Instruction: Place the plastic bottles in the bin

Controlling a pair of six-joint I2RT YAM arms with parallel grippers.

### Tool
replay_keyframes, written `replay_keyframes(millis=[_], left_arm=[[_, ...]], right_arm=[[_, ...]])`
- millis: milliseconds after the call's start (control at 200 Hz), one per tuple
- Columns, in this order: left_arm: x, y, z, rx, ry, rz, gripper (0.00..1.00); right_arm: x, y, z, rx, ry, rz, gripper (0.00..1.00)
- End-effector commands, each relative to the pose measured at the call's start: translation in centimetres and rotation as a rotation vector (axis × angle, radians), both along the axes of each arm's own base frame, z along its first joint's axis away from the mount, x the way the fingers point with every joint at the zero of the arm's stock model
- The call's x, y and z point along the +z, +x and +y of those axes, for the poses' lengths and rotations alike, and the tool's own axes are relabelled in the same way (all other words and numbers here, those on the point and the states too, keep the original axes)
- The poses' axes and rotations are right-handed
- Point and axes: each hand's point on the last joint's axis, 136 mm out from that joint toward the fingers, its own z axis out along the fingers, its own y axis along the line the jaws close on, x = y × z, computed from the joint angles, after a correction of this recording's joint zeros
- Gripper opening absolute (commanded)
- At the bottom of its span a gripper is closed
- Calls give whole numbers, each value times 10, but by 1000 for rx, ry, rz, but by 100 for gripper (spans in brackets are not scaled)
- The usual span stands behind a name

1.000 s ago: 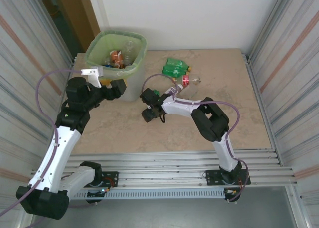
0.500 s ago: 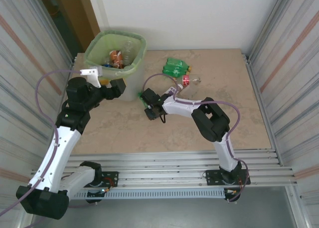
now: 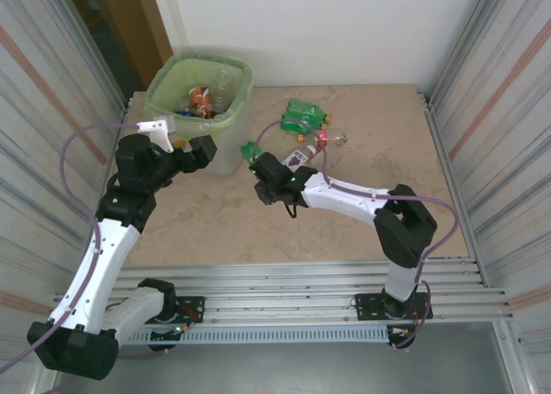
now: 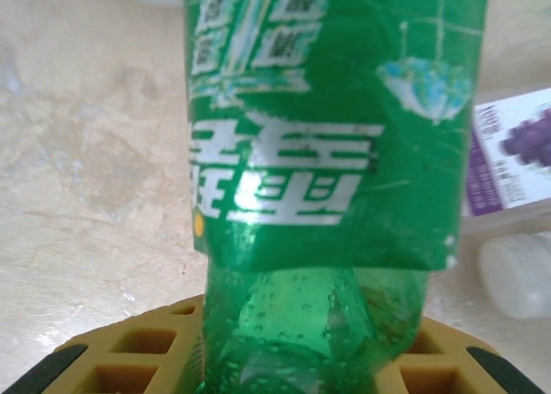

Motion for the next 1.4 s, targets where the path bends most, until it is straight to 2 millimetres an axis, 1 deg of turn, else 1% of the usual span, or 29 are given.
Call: replay_keyframes(millis=[0,170,281,481,586,686,817,982,1022,1072,1117,1212,1227,1343,1398], left_arm=[[8,-7,-12,-43,-5,-19,99],[12,-8,-38,-128,8,-22,99],[19,-9,-58,-200,-7,-33,99],[34,-1,-86,-273,-96,-59,99],[45,2,-99,-310,-156,-90,99],[53,6,-110,-350,-197,-103,99],[55,11,-121,-379,-218,-92,99],[58,16,-127,-401,-263,-88,99],[58,17,-128,-404,-265,-86,97],[56,18,-129,-403,-268,-79,94],[56,18,-130,-407,-271,-78,90],[55,19,-131,-412,-276,-78,74],[56,19,-131,-413,-277,-81,69],[58,19,-131,-413,-278,-89,46],[62,20,-131,-413,-275,-98,39]], right_arm=[[45,-2,-3,-30,76,-105,13],[91,-12,-2,2,182,-194,12],[118,-19,-1,30,245,-242,12],[150,-32,3,86,305,-320,11],[160,-37,4,101,315,-348,12],[164,-39,5,108,311,-362,12],[168,-42,8,129,314,-377,13],[174,-44,10,145,320,-399,13],[175,-44,11,149,323,-403,13],[177,-44,11,151,326,-407,13],[180,-44,11,148,331,-415,14],[183,-43,10,143,334,-426,16],[184,-43,10,141,336,-428,17],[186,-42,9,137,339,-435,23],[188,-42,7,132,340,-440,27]])
